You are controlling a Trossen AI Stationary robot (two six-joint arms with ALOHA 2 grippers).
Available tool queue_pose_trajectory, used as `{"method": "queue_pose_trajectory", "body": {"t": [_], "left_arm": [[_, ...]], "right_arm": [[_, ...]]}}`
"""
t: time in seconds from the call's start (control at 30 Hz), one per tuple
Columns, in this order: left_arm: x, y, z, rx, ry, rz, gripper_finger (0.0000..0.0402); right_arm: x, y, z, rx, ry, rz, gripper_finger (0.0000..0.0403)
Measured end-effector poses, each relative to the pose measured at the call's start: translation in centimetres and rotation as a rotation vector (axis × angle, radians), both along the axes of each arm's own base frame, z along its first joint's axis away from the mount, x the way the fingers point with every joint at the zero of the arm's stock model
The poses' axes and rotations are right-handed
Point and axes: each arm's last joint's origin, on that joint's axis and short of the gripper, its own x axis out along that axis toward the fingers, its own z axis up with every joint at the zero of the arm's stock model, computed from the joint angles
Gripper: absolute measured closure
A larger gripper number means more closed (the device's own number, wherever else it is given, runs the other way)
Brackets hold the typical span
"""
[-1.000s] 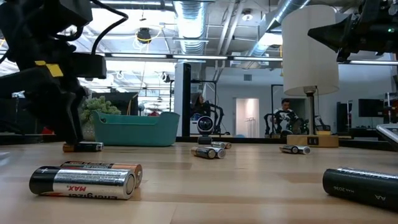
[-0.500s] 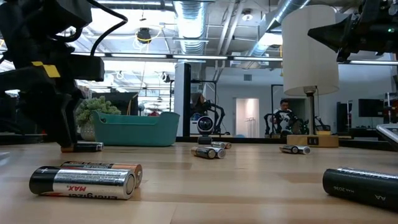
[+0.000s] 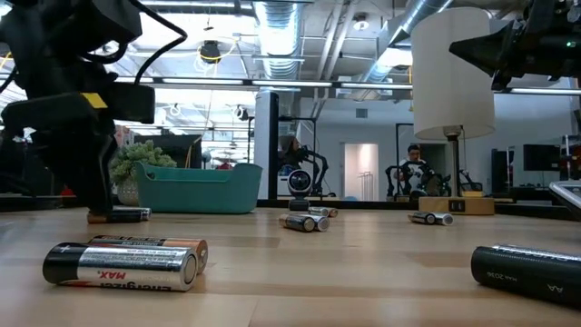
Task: Sort batteries
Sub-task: Put the black battery into the blue bin
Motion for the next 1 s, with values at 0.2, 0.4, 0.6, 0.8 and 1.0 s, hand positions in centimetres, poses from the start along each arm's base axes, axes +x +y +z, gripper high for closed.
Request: {"method": "queue_pose_trajectory", "body": {"t": [0.2,0.4,0.6,0.8,1.0], "left_arm": [[0.3,-0.1,0.1,-0.017,-0.031,0.005,0.0285],[0.4,-0.2,0.2,-0.035,-0.053,0.027,0.0285],[0.4,-0.3,0.2,-0.046,-0.055,0.047,0.0262],[0.5,-0.3,0.1,-0.047,-0.055,0.049,0.0221],[1.2,-0.6,-1.6,-0.041,0.008,0.06,0.0214]], "right_arm": [[0.0,0.0,0.0,0.0,0.0,0.0,0.0385],[0.0,0.0,0.0,0.0,0.0,0.0,0.0385],[0.0,0.0,0.0,0.0,0.0,0.0,0.0385],[0.0,0.0,0.0,0.0,0.0,0.0,0.0385],[0.0,0.0,0.0,-0.001,0.0,0.0,0.0385]]}}
